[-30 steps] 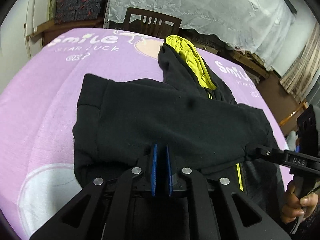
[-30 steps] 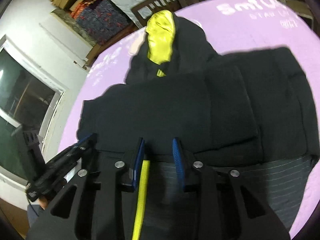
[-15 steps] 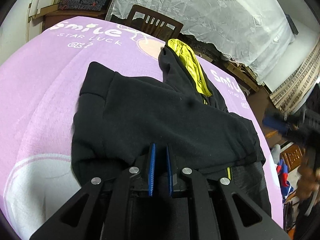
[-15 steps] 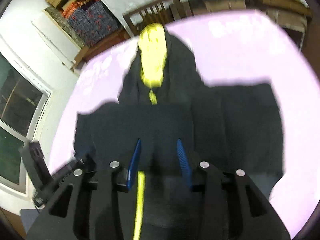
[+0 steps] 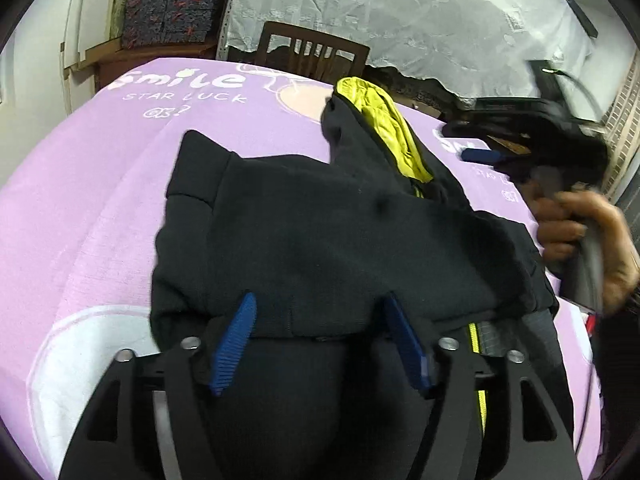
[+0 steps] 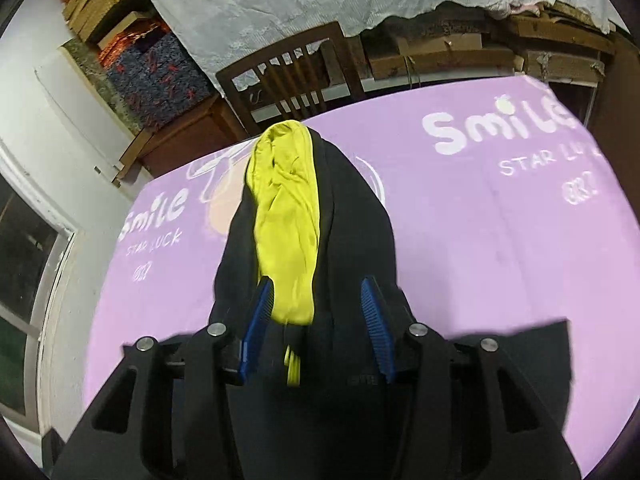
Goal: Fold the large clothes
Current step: 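Grasp the yellow-lined hood with the right gripper and lift it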
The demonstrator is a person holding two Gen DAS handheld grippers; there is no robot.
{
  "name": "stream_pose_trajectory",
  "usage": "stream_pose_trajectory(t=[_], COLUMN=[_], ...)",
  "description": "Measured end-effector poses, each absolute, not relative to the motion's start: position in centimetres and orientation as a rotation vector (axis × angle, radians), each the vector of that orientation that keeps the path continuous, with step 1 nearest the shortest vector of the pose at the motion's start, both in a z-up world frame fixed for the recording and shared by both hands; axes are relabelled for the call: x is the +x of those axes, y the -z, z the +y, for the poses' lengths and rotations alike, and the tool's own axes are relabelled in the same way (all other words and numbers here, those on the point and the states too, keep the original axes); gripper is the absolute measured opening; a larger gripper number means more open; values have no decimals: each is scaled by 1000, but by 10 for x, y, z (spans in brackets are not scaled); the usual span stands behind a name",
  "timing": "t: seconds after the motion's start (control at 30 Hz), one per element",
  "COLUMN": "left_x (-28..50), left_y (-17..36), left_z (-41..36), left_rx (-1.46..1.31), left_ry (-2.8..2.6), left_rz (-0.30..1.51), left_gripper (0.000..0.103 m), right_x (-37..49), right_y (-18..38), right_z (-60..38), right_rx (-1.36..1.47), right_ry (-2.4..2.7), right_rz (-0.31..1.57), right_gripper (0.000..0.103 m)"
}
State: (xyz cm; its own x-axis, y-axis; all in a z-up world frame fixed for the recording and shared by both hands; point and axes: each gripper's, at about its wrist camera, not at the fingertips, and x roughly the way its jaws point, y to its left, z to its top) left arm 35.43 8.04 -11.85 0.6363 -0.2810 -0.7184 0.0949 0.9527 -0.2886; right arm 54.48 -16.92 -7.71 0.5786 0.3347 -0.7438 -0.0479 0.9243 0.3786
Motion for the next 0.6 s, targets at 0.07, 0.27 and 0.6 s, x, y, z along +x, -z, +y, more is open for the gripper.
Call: stream_pose_trajectory(t=[0.07, 0.27, 0.6], left_x=[354, 356, 352], left_y=[119, 121, 118], left_z=[72, 66, 80], left_rx=[-192, -172, -244], left_ry=[215, 228, 221], left_rz=[860, 869, 850], left_gripper=[83, 90, 90], right_x=[559, 589, 546], right_y=[87, 136, 80], right_z=[-160, -134, -150], right_rx=[312, 239, 222], right_ry=[-229, -187, -223], right_rz=[932, 970, 770], right_gripper=[45, 26, 6])
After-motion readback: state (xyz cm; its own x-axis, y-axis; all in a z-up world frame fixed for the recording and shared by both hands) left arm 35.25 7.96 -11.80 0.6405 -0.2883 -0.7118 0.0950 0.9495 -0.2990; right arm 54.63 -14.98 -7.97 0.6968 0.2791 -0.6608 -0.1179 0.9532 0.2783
